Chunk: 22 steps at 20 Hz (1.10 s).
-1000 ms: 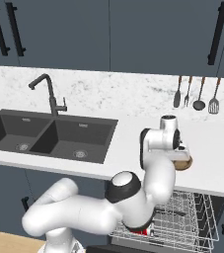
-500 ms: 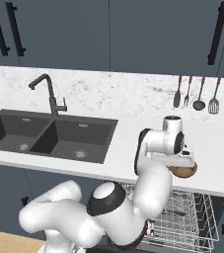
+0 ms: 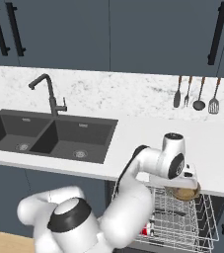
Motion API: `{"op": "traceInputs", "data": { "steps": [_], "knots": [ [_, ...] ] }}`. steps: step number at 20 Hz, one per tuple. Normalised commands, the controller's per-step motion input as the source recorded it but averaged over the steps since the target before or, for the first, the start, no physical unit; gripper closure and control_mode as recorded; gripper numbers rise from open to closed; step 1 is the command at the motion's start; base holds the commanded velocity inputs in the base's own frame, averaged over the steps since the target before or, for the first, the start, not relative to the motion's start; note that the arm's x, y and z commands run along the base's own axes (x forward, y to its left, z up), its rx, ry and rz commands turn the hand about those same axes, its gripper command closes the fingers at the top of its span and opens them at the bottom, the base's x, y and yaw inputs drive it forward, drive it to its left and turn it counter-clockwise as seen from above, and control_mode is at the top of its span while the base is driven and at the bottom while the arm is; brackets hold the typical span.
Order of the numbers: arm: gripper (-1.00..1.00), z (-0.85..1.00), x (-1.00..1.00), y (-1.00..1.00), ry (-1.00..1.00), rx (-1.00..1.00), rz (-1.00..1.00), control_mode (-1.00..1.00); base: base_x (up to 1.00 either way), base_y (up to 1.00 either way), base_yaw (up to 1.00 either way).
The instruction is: Pick up the cup and bowl from the counter, place them in the dishwasher, and close the dishwasher door.
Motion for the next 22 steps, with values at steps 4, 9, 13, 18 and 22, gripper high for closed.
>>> {"op": "traceInputs", "data": {
  "steps": [4,9,13,18,22],
  "knots": [
    [1.0,-0.39,-0.93,0.0,0.02,0.04,0.06,-1.0,0.0,0.0,0.0],
    [1.0,-0.37,-0.29,0.16,-0.09,0.12,0.21,-1.0,0.0,0.0,0.0],
    [1.0,-0.31,0.0,0.22,-0.24,0.08,0.21,-1.0,0.0,0.0,0.0],
    [1.0,-0.48,0.01,0.02,-0.17,0.01,0.06,-1.0,0.0,0.0,0.0],
    [1.0,-0.23,0.19,0.0,-0.15,0.08,-0.07,-1.0,0.0,0.0,0.0]
  ]
}}
